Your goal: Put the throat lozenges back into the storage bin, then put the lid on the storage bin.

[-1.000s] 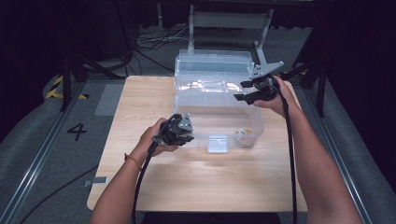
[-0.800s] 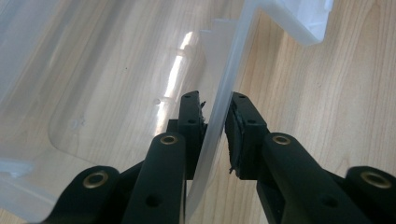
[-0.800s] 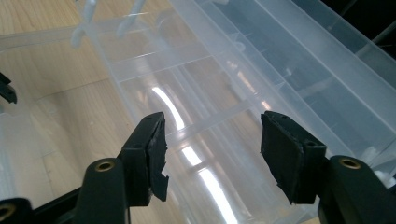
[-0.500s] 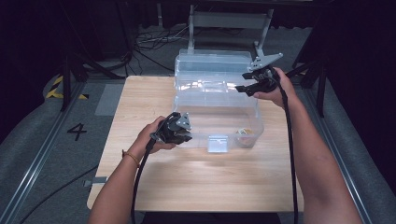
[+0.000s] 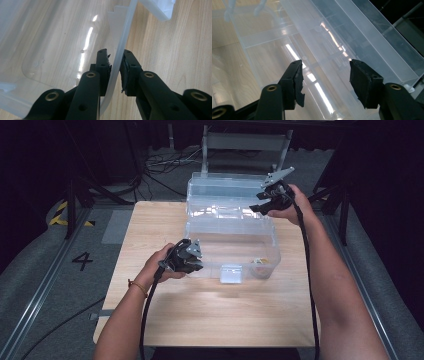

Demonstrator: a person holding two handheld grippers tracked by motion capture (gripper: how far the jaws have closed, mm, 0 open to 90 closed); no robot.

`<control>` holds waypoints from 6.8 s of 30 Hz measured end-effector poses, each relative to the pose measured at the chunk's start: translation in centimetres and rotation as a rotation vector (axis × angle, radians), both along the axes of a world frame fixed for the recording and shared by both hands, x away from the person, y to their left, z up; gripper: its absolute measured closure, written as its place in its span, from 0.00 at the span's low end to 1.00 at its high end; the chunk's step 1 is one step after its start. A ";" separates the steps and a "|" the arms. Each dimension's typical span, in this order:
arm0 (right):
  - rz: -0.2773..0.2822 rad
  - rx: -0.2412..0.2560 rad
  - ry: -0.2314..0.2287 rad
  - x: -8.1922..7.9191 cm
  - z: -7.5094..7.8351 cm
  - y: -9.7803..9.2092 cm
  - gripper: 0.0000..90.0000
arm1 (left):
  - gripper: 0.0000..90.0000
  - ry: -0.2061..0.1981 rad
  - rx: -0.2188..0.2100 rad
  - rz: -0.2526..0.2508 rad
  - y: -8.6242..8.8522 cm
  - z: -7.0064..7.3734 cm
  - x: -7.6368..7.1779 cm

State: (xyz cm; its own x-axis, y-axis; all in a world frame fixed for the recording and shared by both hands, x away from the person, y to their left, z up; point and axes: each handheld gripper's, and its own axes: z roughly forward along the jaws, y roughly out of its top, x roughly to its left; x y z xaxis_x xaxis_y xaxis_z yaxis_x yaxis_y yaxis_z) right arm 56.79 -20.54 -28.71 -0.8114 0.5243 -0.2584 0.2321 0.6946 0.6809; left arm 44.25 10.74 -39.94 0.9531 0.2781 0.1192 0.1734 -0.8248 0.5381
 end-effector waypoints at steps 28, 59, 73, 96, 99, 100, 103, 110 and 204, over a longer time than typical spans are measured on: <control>0.044 -0.189 0.042 1.9 -1.1 1.1 0.83 | 0.81 -0.058 -0.086 0.108 -0.4 -0.6 -1.3; 0.123 -0.248 0.058 1.3 -0.5 2.5 0.94 | 0.77 -0.069 -0.118 0.177 -0.9 -0.8 -2.1; 0.118 -0.243 0.018 0.1 -0.5 2.7 0.95 | 0.75 -0.073 -0.110 0.210 -1.3 -0.8 -2.3; 0.138 -0.275 -0.004 -3.0 0.1 2.7 0.95 | 0.69 -0.063 -0.104 0.211 -1.6 -1.0 -2.2; 0.142 -0.276 -0.001 -3.3 0.2 2.7 0.96 | 0.69 -0.064 -0.102 0.211 -1.6 -1.0 -2.2; 0.143 -0.274 -0.001 -3.5 0.2 2.7 0.95 | 0.69 -0.066 -0.103 0.211 -1.6 -1.1 -2.2; 0.151 -0.265 -0.001 -4.1 0.2 2.6 0.95 | 0.69 -0.068 -0.102 0.211 -1.6 -1.1 -2.2; 0.161 -0.266 -0.017 -5.0 0.2 2.4 0.95 | 0.69 -0.068 -0.100 0.210 -1.6 -1.1 -2.2; 0.123 -0.123 -0.100 -9.2 -1.8 1.4 0.87 | 0.69 -0.032 0.001 0.133 -2.3 -1.2 -1.2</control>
State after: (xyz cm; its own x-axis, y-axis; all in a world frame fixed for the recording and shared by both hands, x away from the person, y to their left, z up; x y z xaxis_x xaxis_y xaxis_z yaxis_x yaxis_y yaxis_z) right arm 47.62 -19.14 -30.54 -0.8345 0.3826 -0.3965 0.0763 0.7929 0.6046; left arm 43.00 8.44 -41.15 0.9034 0.4020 0.1491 0.2643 -0.7960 0.5445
